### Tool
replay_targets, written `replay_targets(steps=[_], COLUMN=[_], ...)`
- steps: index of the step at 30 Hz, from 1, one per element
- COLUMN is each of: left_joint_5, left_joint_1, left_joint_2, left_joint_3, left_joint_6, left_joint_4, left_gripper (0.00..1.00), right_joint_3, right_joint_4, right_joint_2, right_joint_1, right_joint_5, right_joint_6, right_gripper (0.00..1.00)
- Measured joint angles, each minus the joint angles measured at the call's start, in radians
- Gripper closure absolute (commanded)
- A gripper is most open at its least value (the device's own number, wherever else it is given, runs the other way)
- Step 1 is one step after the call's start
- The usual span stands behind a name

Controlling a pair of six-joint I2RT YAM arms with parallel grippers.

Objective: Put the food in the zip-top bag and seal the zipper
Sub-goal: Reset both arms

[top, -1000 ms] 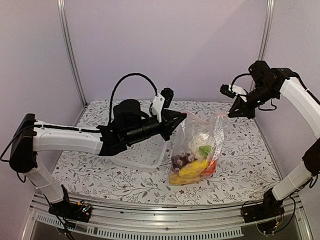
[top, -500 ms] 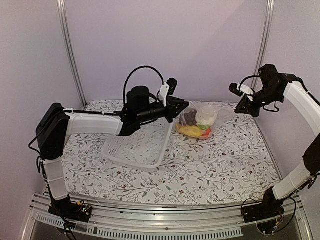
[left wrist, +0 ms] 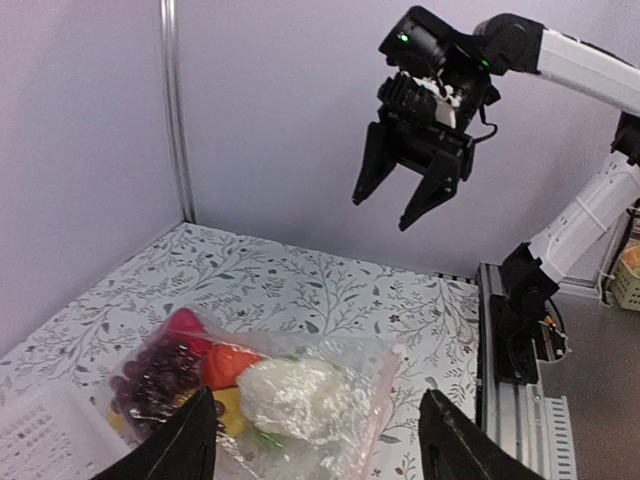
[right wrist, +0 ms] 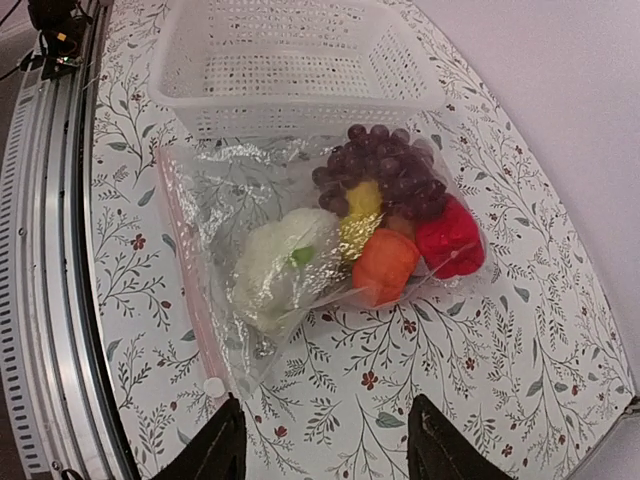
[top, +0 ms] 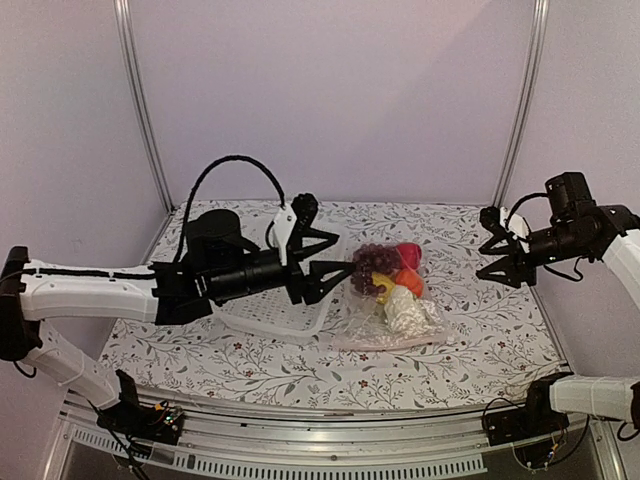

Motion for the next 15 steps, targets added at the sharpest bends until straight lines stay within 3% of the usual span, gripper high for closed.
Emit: replay_targets(steps=[2,3,4,9,15], left_joint_5=[-0.109,-0.173,-0.241,-0.542,-0.724], left_joint_1=[0.002,0.003,0.004,0.047,0.155], left_joint_2=[-0.093,-0.127,-0.163,-0.275,-0.37], left_joint_3=[0.002,0.003,0.011,0.061,0.114], left_joint_6=[-0.006,-0.006,-0.014,-0.04,-0.036], left_joint_4=[-0.069,-0.105,-0.158,-0.425,-0.638], left_gripper=[0.12,0.03,0.01,0.0,0.0], right_joint_3=[-0.022,-0.033,-0.044,-0.055,-0.058], right_joint_4=[0.064,0.1,0.149,0.4,0.632], right_joint_2=[-0.023,-0.031,-0.037,-0.051,-0.087], right_joint_1=[0.0,0.0,0.0,-0.001,-0.002], right_joint_5=[-0.013,-0.014,-0.007,0.083,0.234], right_joint_6=[0.063,0.11,0.164,0.463,0.793], right_gripper=[0.26,0.13,0.03,0.01,0.01])
